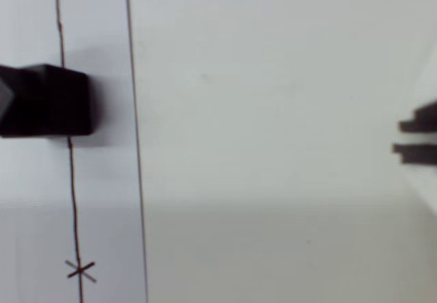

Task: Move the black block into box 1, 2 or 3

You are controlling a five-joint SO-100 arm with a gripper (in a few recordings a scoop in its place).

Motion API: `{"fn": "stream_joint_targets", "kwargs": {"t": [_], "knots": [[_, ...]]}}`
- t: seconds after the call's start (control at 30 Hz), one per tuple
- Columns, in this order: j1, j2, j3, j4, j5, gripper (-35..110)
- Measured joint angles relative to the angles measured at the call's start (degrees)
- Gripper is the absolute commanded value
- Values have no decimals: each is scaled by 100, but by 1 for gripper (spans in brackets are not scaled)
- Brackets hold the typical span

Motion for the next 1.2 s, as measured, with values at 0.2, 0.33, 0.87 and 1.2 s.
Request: {"fn": "stream_joint_targets", "kwargs": {"t": [0.2,0.33,0.87,1.2], "knots": [[0,0,0,0,26,0],[0,0,0,0,26,0],[-114,-2101,-1433,-237,202,6],[-97,-4175,-2663,-844,141,13]]}}
